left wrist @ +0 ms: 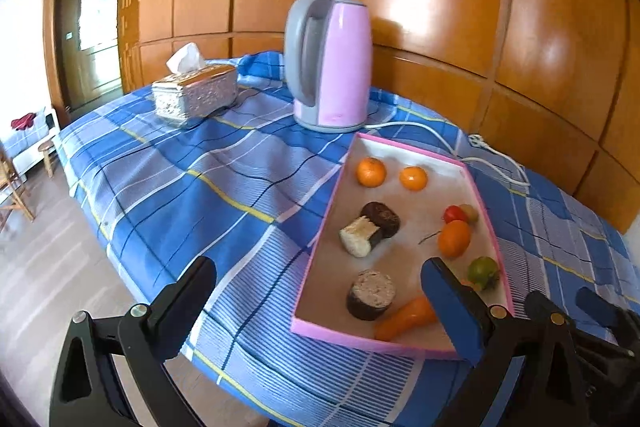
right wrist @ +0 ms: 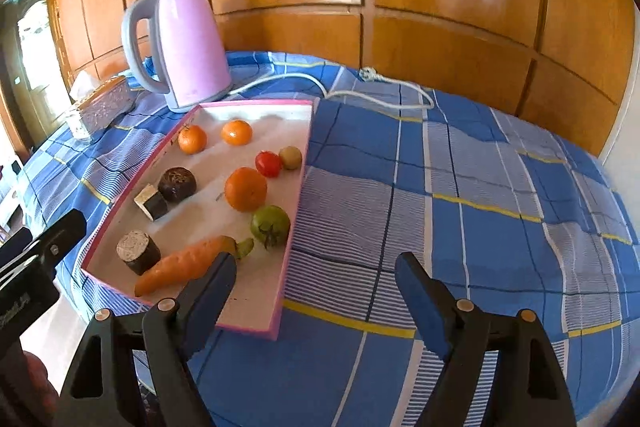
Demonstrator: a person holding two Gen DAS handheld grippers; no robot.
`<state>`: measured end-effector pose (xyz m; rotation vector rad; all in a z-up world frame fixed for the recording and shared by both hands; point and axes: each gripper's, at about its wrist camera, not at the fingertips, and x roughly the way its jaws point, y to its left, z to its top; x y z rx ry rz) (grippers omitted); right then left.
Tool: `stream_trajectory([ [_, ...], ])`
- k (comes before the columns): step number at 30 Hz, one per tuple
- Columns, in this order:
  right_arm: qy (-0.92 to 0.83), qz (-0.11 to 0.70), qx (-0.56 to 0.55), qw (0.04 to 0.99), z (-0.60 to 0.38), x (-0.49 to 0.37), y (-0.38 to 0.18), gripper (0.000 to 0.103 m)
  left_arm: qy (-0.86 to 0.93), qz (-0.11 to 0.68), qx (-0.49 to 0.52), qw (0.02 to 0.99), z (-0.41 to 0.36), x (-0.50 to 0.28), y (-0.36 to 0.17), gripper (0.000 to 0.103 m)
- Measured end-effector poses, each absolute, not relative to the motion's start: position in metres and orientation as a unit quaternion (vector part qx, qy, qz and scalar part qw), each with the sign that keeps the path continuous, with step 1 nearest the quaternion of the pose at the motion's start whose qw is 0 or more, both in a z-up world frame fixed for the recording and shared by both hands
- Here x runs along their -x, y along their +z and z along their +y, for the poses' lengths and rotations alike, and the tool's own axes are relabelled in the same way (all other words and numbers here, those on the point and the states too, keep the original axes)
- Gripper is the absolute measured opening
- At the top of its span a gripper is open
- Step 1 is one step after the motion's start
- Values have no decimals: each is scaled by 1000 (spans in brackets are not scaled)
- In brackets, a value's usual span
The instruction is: Organize fruits
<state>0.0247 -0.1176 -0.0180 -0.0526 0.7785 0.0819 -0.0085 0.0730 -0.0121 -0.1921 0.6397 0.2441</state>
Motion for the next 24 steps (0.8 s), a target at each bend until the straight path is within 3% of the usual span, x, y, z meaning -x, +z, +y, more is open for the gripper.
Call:
stream_trajectory([
  [24, 56, 367, 39, 928, -104, -19, -14, 83, 111, 304, 83, 943, 68, 13, -8, 103],
])
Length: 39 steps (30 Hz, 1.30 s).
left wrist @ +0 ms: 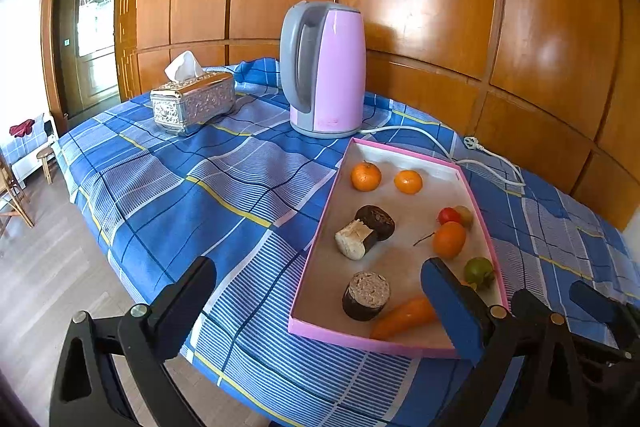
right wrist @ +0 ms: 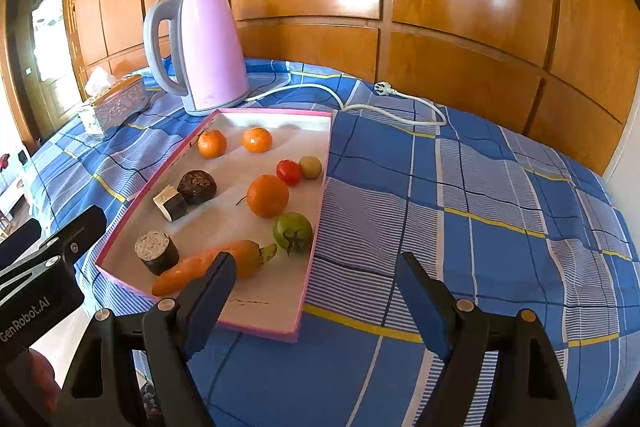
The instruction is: Organize fruits
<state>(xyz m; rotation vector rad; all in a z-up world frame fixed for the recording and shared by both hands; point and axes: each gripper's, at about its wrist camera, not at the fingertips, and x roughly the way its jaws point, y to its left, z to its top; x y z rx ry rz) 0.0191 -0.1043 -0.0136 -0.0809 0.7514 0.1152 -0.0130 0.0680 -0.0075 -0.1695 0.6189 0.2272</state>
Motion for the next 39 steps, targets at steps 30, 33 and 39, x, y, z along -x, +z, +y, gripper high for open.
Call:
stream_trajectory([
  [30, 62, 366, 47, 927, -100, -17, -15, 83, 110, 302, 83, 943, 65, 14, -7, 103],
  [33, 63, 366, 47, 927, -100, -17, -15, 83, 110, 302, 83, 943, 65, 14, -6, 103],
  [39, 63, 366, 47, 927, -100, -17, -15, 83, 109, 301, 82, 944, 66, 15, -6, 103],
])
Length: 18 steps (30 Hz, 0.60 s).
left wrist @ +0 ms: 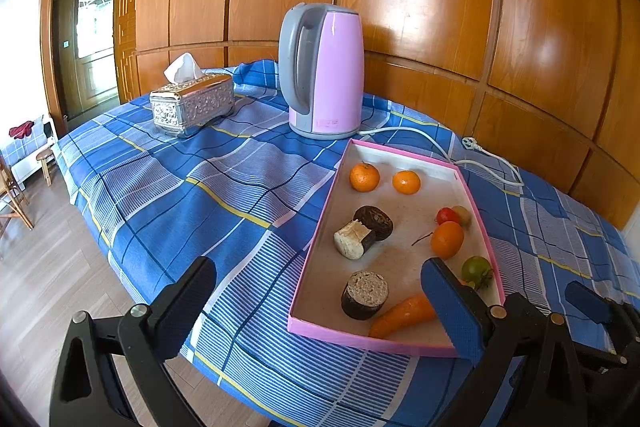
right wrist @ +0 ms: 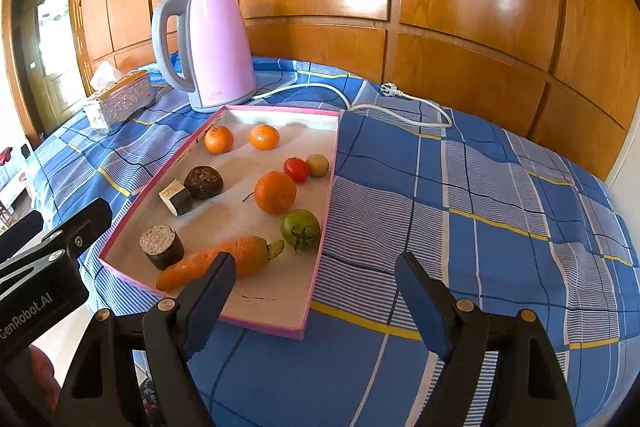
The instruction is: Organize fruits
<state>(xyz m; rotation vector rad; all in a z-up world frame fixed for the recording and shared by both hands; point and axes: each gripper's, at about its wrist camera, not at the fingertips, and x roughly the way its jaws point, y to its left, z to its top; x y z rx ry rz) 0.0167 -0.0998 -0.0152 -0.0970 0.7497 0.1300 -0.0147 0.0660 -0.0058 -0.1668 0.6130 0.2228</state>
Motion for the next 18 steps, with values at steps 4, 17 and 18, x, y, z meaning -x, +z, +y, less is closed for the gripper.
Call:
stream_trajectory([
  [4, 64, 366, 47, 927, -100, -17, -15, 83, 110, 301, 82, 944, 66, 14, -6, 103],
  [17, 65, 368, 48, 927, -101, -17, -17, 83, 109, 303, 82, 943, 65, 14, -8, 103],
  [18, 65, 368, 48, 926, -101, -17, -17, 83, 109, 304, 82, 943, 65, 14, -8, 103],
])
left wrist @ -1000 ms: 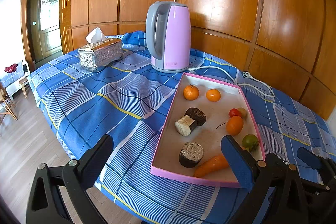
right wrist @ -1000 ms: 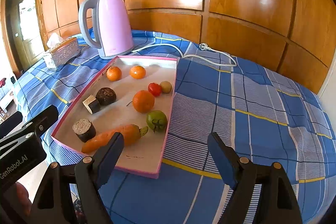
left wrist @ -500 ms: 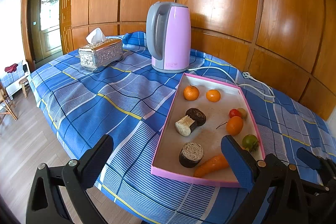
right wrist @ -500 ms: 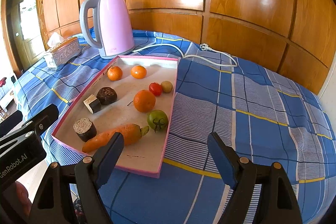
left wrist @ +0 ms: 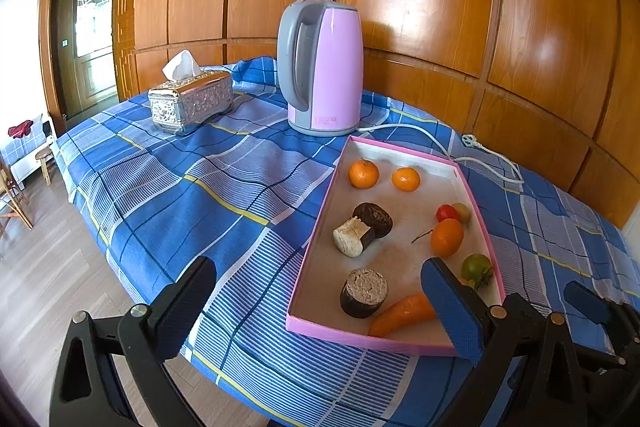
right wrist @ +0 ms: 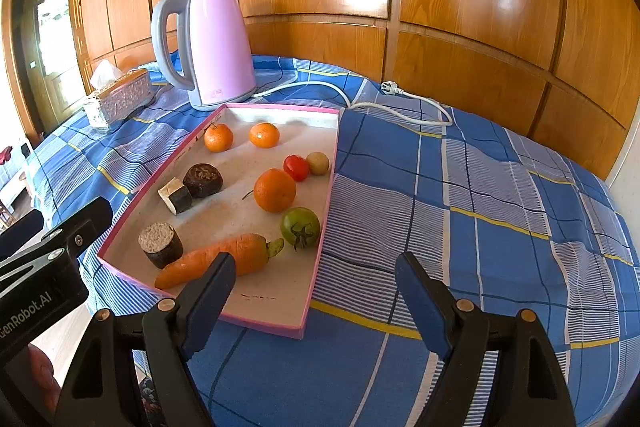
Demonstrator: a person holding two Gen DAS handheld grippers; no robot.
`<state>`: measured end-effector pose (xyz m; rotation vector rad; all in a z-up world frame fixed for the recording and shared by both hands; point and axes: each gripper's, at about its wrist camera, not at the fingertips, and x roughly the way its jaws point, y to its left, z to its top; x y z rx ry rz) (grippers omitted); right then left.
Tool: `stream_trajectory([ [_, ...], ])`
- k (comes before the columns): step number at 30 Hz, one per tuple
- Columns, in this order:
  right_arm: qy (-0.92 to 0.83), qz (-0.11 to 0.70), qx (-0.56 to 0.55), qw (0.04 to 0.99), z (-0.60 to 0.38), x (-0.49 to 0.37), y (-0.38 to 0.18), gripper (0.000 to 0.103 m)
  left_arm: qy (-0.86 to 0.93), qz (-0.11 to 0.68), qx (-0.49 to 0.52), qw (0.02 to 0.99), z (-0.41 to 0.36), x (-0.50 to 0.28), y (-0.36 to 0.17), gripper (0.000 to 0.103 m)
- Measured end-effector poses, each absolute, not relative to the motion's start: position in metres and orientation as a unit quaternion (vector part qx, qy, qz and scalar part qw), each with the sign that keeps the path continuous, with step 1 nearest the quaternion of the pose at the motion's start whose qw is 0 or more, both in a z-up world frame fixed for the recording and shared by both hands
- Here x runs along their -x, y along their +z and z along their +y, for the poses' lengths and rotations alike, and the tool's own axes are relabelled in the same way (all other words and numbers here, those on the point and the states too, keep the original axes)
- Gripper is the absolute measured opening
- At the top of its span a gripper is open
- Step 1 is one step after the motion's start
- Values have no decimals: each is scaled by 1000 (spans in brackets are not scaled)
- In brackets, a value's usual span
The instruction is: Organize fruits
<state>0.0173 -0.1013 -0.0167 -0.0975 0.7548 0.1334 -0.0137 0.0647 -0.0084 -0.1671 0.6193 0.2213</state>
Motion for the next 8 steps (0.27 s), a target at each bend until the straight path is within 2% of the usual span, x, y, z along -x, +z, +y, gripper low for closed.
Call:
stream_trajectory([
  [8, 65, 372, 42, 925, -105, -19, -20, 83, 104, 306, 89, 942, 66, 12, -12, 102],
])
